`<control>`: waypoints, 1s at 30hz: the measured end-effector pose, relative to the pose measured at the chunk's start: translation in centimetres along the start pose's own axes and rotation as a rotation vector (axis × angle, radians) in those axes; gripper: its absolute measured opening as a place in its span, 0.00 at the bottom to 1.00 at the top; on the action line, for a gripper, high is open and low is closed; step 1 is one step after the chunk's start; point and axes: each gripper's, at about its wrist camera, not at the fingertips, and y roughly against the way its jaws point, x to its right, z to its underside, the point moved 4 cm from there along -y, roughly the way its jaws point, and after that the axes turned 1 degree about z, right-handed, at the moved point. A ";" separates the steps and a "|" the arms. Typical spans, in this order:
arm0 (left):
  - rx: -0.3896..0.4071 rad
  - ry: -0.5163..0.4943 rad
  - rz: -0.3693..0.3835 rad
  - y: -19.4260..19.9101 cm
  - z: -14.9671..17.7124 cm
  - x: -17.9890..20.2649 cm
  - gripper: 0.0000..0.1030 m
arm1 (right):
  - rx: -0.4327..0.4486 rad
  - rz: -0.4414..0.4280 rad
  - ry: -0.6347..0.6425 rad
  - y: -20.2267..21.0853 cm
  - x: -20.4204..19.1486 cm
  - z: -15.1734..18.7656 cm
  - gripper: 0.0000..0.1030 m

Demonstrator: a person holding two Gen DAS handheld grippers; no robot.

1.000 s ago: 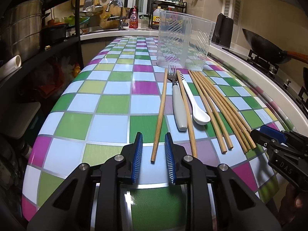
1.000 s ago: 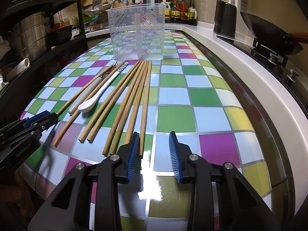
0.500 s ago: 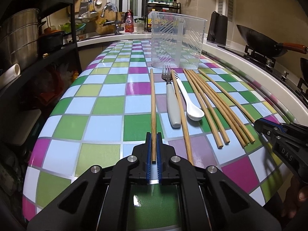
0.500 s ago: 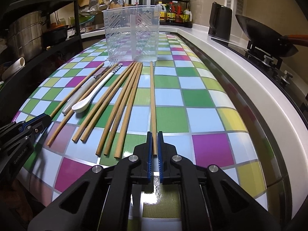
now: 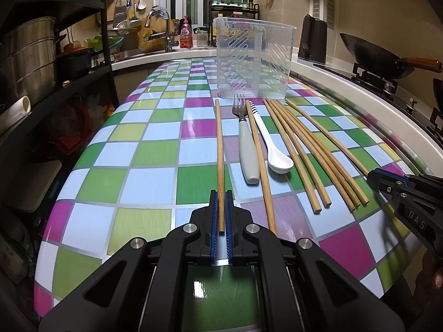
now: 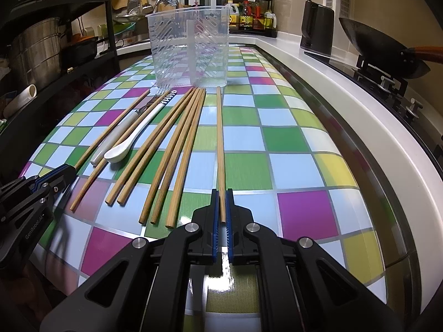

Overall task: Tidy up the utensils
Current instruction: 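Close the left tool on a wooden chopstick while the right tool grasps another chopstick, then lift both held chopsticks and carry them toward the clear plastic container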

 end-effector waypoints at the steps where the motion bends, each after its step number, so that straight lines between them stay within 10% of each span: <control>1: 0.000 0.000 0.001 0.0 0.0 0.0 0.05 | -0.002 -0.002 -0.002 0.0 0.0 0.0 0.05; 30: -0.031 0.045 -0.024 0.3 -0.1 0.4 0.05 | 0.020 -0.002 0.028 0.0 -0.4 0.0 0.04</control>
